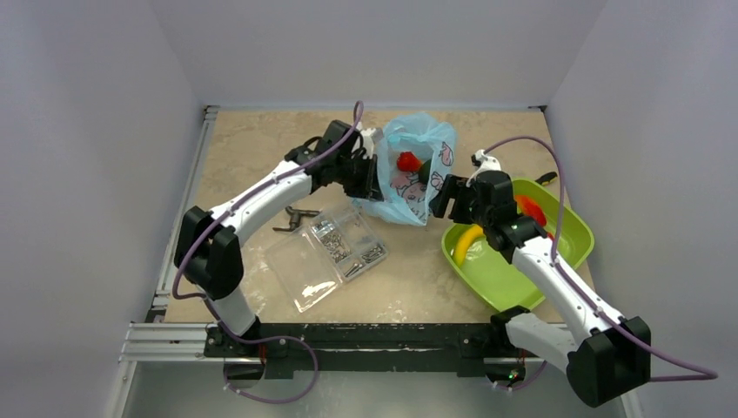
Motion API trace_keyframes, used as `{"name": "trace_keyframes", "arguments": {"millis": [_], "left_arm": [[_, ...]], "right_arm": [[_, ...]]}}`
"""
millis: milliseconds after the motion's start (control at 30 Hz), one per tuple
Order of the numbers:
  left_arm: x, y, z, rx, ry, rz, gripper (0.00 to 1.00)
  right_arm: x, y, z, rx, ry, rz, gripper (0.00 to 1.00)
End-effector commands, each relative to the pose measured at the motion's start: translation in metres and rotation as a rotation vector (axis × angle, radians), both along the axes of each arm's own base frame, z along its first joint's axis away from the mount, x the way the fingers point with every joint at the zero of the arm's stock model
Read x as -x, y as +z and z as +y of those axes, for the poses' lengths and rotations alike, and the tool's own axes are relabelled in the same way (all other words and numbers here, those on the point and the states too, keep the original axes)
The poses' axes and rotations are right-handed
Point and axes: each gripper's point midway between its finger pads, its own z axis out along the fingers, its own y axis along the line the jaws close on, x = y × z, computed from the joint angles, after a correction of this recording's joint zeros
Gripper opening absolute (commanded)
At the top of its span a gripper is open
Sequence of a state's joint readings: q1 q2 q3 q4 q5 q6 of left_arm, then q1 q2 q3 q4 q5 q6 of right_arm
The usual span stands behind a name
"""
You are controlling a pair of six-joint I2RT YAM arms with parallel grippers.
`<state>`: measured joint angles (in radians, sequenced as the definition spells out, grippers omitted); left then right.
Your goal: Take the fake fruits out of the plastic bag
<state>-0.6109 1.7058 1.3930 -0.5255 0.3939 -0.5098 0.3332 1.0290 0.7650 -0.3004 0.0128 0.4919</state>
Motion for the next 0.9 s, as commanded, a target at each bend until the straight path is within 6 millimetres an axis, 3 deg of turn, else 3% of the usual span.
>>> {"name": "trace_keyframes", "arguments": {"millis": [0,67,167,267,500,600,733,867], "left_arm": [[-0.012,0.081,-0.015,0.026,-0.097,-0.165,0.00],[-0.017,0.111,-0.027,0.021,-0.118,-0.224,0.00],[-0.017,0.131,-0.044,0.055,-0.148,-0.228,0.00],[-0.009,0.112,-0.045,0.028,-0.164,-0.193,0.00],[0.020,0.055,-0.004,-0.067,-0.138,-0.173,0.00],[0.026,0.030,0.009,-0.128,-0.139,-0.157,0.00],[0.026,0.018,0.019,-0.163,-0.132,-0.182,0.00],[0.017,0.005,0.024,-0.173,-0.099,-0.192,0.00]], "right_arm": [[-0.012,0.044,0.022,-0.031,0.113,-0.136,0.73],[-0.014,0.052,0.023,-0.037,0.115,-0.156,0.73],[-0.016,0.067,0.026,-0.067,0.115,-0.194,0.73],[-0.013,0.077,0.028,-0.086,0.124,-0.219,0.73],[-0.011,0.086,0.036,-0.080,0.163,-0.240,0.72],[-0.009,0.089,0.058,-0.091,0.233,-0.253,0.70],[-0.006,0.093,0.095,-0.082,0.313,-0.264,0.65],[-0.010,0.086,0.112,-0.122,0.299,-0.256,0.37]]}}
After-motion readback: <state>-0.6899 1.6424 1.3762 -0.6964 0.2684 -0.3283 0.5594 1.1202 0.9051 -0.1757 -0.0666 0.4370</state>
